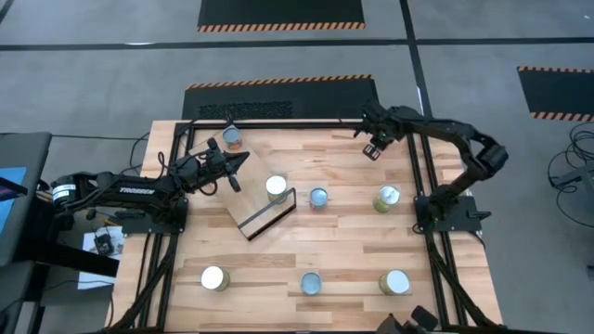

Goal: Pick and place cans onto a shelf
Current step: Put the canned mixed fruits on the shelf

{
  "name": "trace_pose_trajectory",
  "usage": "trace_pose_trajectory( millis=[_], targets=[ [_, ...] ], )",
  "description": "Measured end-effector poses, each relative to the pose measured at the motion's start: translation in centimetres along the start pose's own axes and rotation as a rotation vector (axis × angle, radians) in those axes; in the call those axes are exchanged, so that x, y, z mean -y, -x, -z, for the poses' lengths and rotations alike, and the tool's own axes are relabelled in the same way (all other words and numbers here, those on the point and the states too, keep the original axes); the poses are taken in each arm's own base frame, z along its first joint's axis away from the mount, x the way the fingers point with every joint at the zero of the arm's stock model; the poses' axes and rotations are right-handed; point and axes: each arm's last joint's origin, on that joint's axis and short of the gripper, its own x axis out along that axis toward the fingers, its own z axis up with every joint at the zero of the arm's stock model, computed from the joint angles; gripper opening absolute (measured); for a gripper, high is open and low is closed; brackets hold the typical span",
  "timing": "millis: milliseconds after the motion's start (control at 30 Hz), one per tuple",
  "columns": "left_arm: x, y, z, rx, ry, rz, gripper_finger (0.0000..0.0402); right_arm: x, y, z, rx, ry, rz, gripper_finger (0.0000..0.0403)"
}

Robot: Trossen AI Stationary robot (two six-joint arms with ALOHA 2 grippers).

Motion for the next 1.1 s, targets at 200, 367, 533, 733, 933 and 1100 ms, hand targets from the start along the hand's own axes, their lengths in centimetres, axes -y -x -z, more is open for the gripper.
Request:
trace_pose_trajectory(
  millis=[200,367,533,733,933,1100],
  targets=[
    [0.0,0.0,0.0,0.000,-0.001,0.000,0.0000,-1.3,3.3,-2.0,0.104,0.139,-0.055,0.0014],
    [0.0,0.0,0.0,0.000,-0.002,0.000,0.0000,-2.4,6.9,-4.3,0.211,0.219,-0.080,0.0026],
    [0.1,0.0,0.0,0.002,-0.021,0.047,0.0000,-4.8,11.2,-6.4,0.378,0.360,-0.104,0.0010],
    [0.0,0.0,-0.1,0.012,-0.023,0.140,0.0000,-8.5,16.7,-7.4,0.633,0.559,-0.201,0.0012],
    [-1.3,-0.1,0.1,-0.001,0.049,0.210,0.0000,-12.4,19.5,-8.5,0.783,0.761,-0.228,0.0010],
    [-1.8,0.0,0.4,-0.035,0.063,0.203,0.0000,-15.9,19.5,-11.0,0.784,0.931,-0.210,0.0010]
  ],
)
